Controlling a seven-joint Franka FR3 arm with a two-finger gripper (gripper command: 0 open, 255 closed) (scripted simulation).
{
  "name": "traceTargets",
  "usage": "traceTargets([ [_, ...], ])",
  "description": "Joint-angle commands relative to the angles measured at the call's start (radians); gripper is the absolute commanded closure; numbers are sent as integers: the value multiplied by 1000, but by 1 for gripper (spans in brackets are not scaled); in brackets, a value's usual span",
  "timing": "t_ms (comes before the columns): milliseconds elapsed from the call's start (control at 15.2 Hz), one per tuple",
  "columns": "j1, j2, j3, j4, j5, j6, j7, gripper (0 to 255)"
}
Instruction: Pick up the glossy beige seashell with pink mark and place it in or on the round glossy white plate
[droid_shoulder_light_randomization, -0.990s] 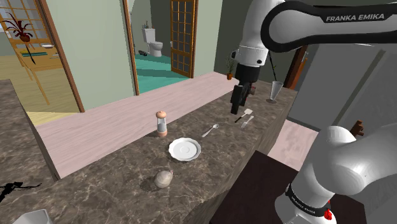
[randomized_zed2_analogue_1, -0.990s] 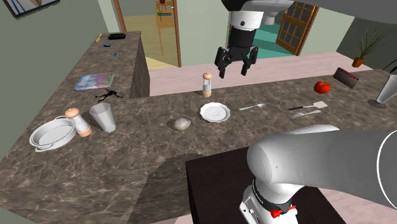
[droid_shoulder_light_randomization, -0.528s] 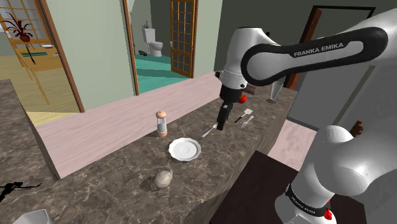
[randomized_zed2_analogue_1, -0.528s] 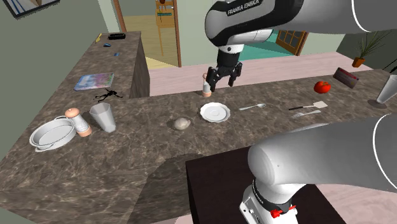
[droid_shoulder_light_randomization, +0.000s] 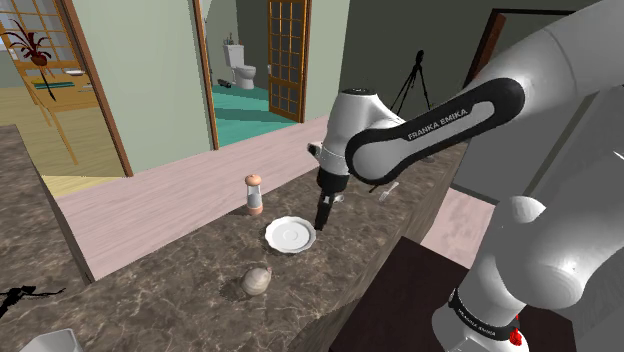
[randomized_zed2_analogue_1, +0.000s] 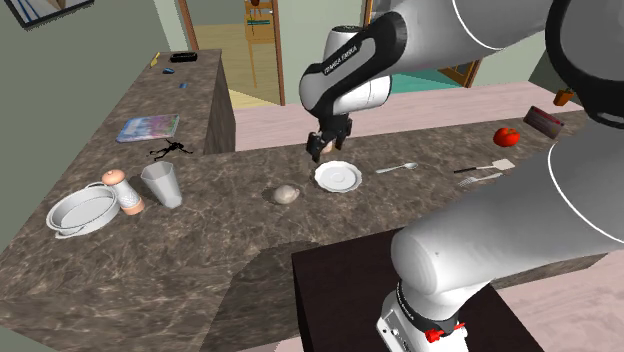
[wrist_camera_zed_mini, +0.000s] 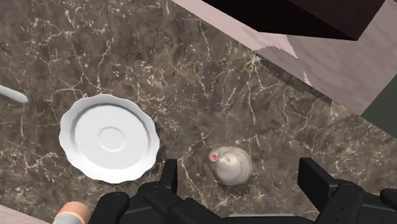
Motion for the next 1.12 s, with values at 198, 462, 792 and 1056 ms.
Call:
traceTargets([
  [198, 25, 199, 23, 19, -25, 230, -61, 0],
  [462, 35, 371, 44, 66, -81, 392, -80, 0],
  [792, 70, 587, 29, 158, -235, 558, -38, 0],
  [1056, 159, 754, -45, 259, -346, 661, -6, 0],
])
